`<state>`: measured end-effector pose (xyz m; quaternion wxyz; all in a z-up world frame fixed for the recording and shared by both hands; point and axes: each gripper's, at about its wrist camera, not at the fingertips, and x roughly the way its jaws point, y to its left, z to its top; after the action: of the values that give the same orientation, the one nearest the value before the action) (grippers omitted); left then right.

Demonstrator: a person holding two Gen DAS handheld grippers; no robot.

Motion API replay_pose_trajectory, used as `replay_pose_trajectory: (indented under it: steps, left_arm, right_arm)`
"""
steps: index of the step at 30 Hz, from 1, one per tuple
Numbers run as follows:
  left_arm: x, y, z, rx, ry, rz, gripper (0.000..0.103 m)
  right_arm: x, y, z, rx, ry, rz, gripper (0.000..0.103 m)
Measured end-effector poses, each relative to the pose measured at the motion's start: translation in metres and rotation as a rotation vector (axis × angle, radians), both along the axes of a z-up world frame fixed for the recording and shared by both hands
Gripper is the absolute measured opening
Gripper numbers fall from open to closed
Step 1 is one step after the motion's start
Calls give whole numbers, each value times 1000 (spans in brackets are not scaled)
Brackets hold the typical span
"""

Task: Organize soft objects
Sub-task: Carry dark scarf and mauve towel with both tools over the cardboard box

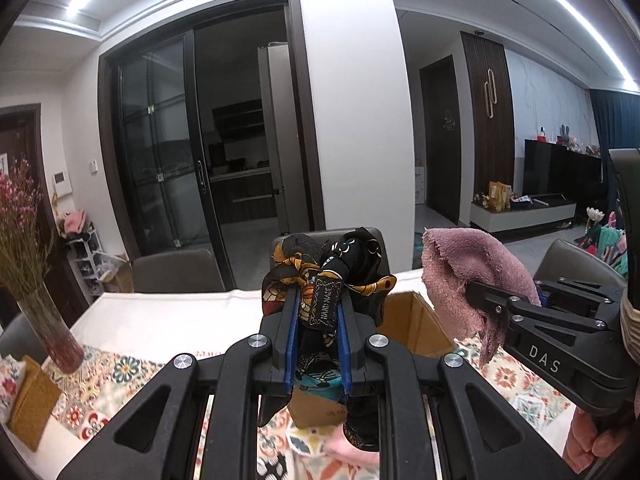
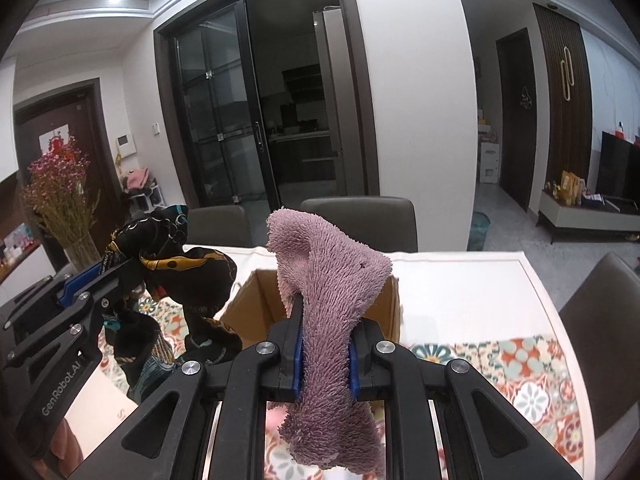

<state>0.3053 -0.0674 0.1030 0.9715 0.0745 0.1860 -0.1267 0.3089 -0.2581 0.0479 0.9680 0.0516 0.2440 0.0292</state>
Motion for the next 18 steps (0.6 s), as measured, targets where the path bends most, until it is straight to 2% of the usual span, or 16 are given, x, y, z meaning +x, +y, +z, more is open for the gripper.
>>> replay_pose_trajectory:
  steps: [9, 18]
  left_arm:
    - [48, -8, 8, 3, -13, -7, 18]
    - [106, -19, -5, -6, 63, -43, 18]
  right_arm:
    - [52, -6, 3, 2, 31, 15, 18]
    - [104, -15, -13, 11, 109, 21, 18]
